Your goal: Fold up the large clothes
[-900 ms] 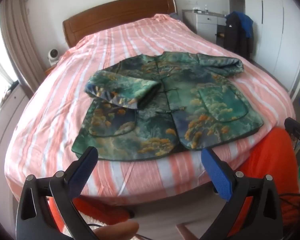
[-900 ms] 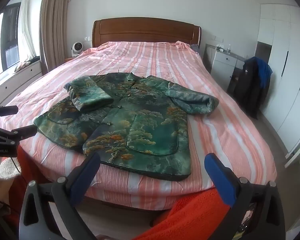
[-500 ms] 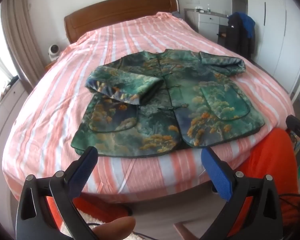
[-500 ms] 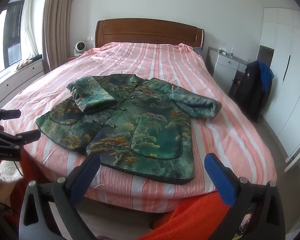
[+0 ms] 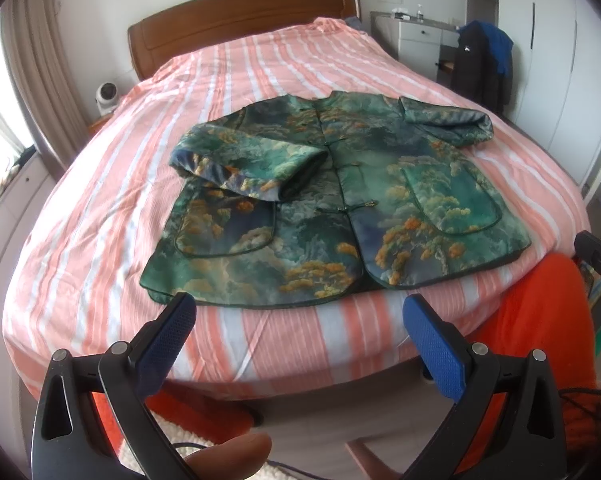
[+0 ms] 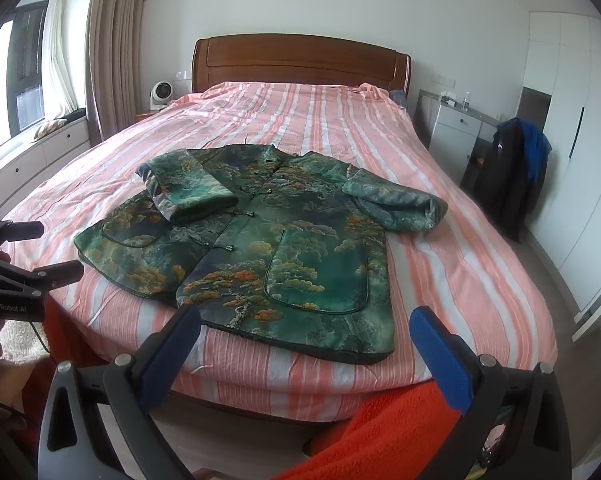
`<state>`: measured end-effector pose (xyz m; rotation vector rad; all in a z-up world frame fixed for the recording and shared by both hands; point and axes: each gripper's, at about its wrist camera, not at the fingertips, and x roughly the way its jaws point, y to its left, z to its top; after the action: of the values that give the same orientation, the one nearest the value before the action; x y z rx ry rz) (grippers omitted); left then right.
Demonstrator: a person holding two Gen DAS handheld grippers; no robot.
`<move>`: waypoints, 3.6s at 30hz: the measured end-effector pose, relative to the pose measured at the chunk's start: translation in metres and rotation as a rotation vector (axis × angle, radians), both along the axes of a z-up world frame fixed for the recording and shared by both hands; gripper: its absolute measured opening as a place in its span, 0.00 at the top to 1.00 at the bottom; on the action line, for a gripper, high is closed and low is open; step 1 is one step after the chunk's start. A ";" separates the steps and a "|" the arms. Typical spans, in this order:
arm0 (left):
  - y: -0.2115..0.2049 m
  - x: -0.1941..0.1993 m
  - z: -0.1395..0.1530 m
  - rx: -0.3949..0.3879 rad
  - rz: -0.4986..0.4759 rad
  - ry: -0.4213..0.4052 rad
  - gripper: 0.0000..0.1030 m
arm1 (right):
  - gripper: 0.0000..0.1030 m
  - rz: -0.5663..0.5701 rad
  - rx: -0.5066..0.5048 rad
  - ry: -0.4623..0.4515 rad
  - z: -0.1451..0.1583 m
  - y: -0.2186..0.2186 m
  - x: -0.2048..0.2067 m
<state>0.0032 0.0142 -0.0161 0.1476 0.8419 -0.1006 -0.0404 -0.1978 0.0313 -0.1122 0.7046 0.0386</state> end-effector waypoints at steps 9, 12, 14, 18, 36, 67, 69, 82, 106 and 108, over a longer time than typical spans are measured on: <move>-0.001 0.002 -0.002 0.004 -0.002 0.018 0.00 | 0.00 -0.003 0.004 0.008 0.000 0.000 0.000; -0.001 0.002 -0.002 0.003 -0.002 0.017 0.00 | 0.00 -0.006 0.003 0.000 0.001 -0.001 0.000; -0.002 0.002 -0.001 0.003 -0.003 0.016 0.00 | 0.00 -0.008 0.004 -0.008 0.002 -0.001 -0.001; -0.001 0.001 -0.001 0.003 -0.002 0.017 0.00 | 0.00 -0.007 0.006 -0.020 0.004 -0.001 -0.003; -0.002 0.001 -0.002 0.004 -0.002 0.016 0.00 | 0.00 -0.007 0.008 -0.021 0.005 -0.001 -0.003; -0.016 -0.007 0.007 -0.017 -0.082 -0.012 0.00 | 0.00 0.011 -0.012 -0.036 0.005 0.003 -0.007; -0.017 -0.006 0.008 -0.016 -0.088 -0.012 0.00 | 0.00 0.013 -0.014 -0.036 0.005 0.001 -0.008; -0.013 -0.003 0.004 -0.017 -0.066 0.012 0.00 | 0.00 0.021 -0.017 -0.037 0.004 0.004 -0.008; -0.011 -0.004 0.002 -0.032 -0.065 0.010 0.00 | 0.00 0.020 -0.014 -0.029 0.003 0.005 -0.006; -0.011 -0.005 0.001 -0.031 -0.063 0.012 0.00 | 0.00 0.022 -0.016 -0.030 0.002 0.005 -0.006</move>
<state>-0.0013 0.0029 -0.0153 0.1446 0.8475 -0.1735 -0.0465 -0.1927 0.0335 -0.1358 0.6739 0.0517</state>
